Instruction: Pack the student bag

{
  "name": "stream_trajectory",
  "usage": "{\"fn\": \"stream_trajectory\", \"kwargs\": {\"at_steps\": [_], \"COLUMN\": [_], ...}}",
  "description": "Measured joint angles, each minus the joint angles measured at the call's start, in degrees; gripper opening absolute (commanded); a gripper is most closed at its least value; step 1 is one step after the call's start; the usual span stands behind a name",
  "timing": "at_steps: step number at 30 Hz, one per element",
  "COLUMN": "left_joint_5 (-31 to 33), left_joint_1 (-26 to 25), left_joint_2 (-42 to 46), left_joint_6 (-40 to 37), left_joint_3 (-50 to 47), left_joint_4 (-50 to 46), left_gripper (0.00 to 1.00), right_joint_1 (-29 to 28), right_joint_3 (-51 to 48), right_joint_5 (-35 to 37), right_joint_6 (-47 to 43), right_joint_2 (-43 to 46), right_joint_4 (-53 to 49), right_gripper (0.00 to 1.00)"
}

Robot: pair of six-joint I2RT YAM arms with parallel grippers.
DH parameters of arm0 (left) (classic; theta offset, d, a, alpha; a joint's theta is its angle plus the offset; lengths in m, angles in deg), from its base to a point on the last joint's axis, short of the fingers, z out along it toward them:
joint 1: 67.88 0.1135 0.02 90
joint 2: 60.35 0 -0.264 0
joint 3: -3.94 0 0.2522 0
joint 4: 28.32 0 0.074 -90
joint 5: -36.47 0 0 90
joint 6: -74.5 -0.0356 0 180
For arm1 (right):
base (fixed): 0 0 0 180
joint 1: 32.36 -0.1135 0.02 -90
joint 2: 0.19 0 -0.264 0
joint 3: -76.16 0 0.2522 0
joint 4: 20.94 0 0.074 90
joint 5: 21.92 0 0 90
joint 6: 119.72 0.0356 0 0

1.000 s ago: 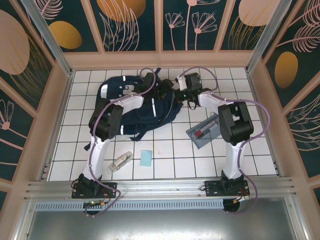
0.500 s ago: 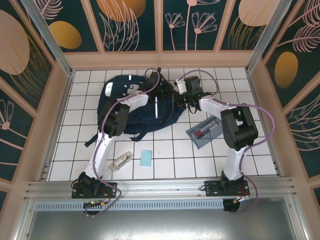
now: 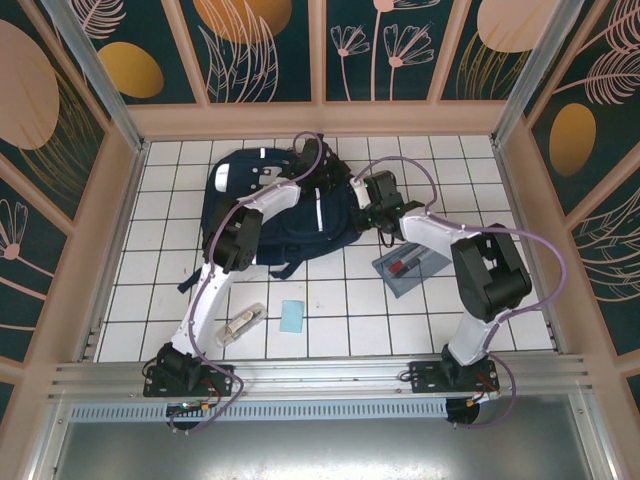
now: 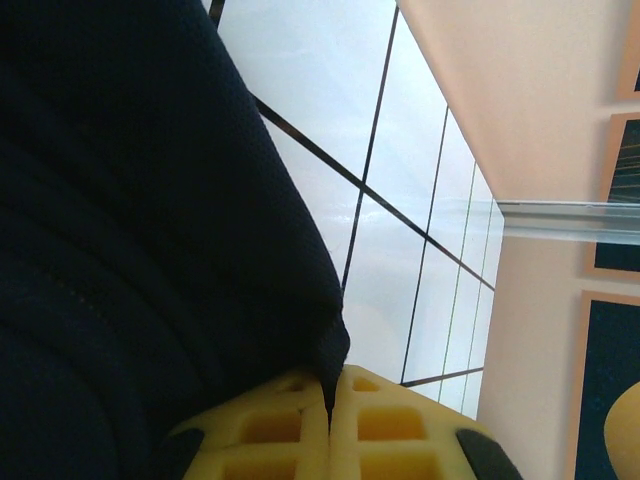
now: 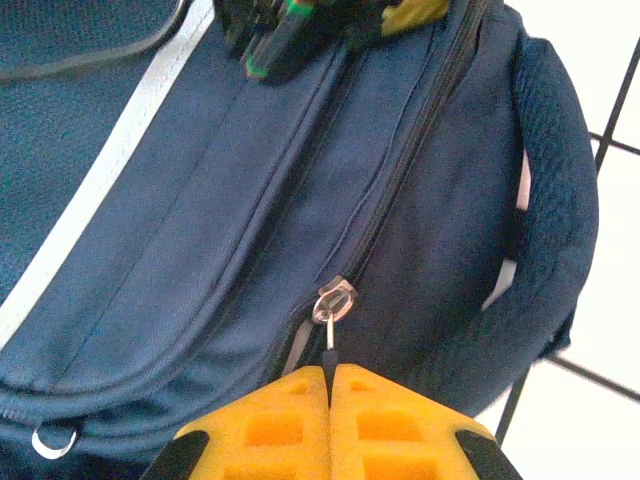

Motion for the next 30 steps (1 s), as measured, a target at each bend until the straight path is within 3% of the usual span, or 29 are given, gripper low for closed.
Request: {"fn": "stream_trajectory", "kwargs": {"at_steps": [9,15,16,19,21,25,30], "left_joint_5": [-0.46,-0.68,-0.44,-0.70,-0.94,0.15,1.33], "left_joint_1": [0.63,0.81,1.01,1.86,2.29,3.34,5.42], "left_joint_2": [-1.64,-1.66,-1.70,-1.70,-1.01,5.60,19.19], "left_joint_6": [-0.02,-0.04,-0.04,-1.16,-1.64,-4.76,-7.96], "left_joint_3": [4.33,4.57,4.70,4.76,4.66,-2.64,-18.53], "left_joint_4": [-4.07,-4.63,-4.57,-4.52,-3.39,-1.66,0.74], "left_gripper": [0.00,0.00,0.04,0.43,0.53,0.59,0.60], "right_joint_1": [-7.17,-9.64,-10.69,-12.04,-11.45,-8.24,-0.74], "right_joint_3": [-6.99,-9.18,-9.55,-9.94,-9.94,-11.04,-12.02], "right_joint_5": [4.74,3.89,3.72,4.04,4.00,1.92,-1.75], "right_joint_6": [8.57,15.61,16.28,17.62,18.27,18.38,17.14], "right_joint_2": [8.17,8.98,8.98,8.83,8.83,8.83,8.63], "right_joint_4": [-2.10,0.07,-0.04,-0.11,0.02,1.14,4.22], "right_gripper": [0.00,0.00,0.00,0.00,0.00,0.00,0.00]}}
